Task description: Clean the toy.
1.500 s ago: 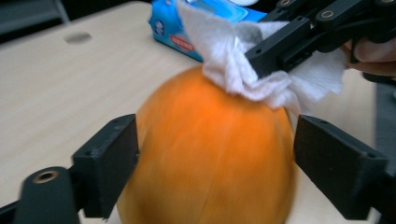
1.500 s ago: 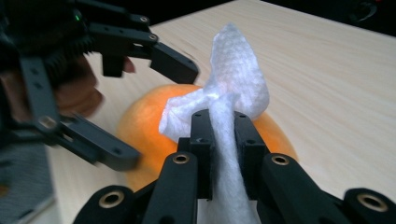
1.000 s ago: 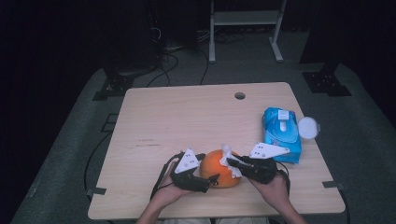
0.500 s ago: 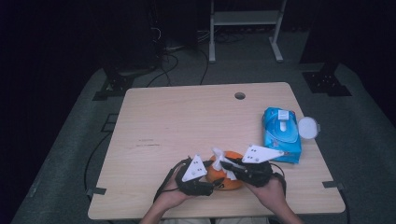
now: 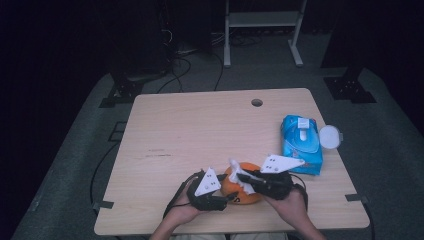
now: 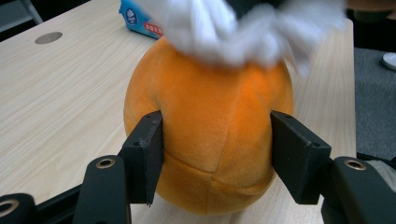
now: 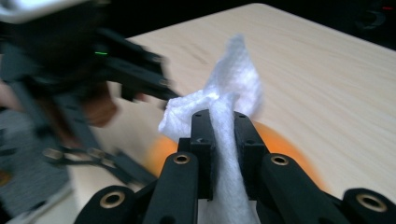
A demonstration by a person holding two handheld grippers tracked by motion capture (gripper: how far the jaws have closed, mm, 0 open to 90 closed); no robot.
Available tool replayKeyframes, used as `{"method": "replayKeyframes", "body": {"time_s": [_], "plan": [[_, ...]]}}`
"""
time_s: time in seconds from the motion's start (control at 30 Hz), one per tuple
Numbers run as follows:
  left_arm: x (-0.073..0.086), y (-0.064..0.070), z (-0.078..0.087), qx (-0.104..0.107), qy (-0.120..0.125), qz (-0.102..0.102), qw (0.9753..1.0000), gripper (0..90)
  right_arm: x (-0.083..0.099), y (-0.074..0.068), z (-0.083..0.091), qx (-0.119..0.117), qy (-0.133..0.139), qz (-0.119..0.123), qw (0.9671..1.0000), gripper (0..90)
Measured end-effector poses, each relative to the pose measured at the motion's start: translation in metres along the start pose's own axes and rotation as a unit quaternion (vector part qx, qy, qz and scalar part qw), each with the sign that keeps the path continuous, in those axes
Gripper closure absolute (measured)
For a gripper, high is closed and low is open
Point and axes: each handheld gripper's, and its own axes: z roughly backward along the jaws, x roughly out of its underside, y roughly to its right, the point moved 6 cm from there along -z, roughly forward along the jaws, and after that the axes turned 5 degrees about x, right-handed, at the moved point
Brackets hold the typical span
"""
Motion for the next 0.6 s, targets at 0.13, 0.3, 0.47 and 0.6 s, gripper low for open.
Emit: {"method": "replayKeyframes", "body": {"time_s": [0.13,0.3,0.47,0.6], "plan": [[-0.010,-0.002,-0.002,0.015,0.023,0.083,0.9961,22.5,0.009,0.015,0.010,0.019,-0.009,-0.015,0.9997,80.6],[-0.006,-0.002,-0.004,-0.009,0.001,0.062,0.9980,29.8,0.008,-0.002,0.004,-0.013,-0.008,-0.007,0.9999,80.6],[0.002,-0.009,0.001,0.000,-0.006,0.075,0.9972,33.7,0.013,0.020,0.011,0.024,-0.010,-0.019,0.9995,80.6],[-0.008,-0.008,0.000,0.000,0.019,0.085,0.9962,19.6,0.019,0.027,0.015,0.019,-0.008,-0.047,0.9987,80.6]]}}
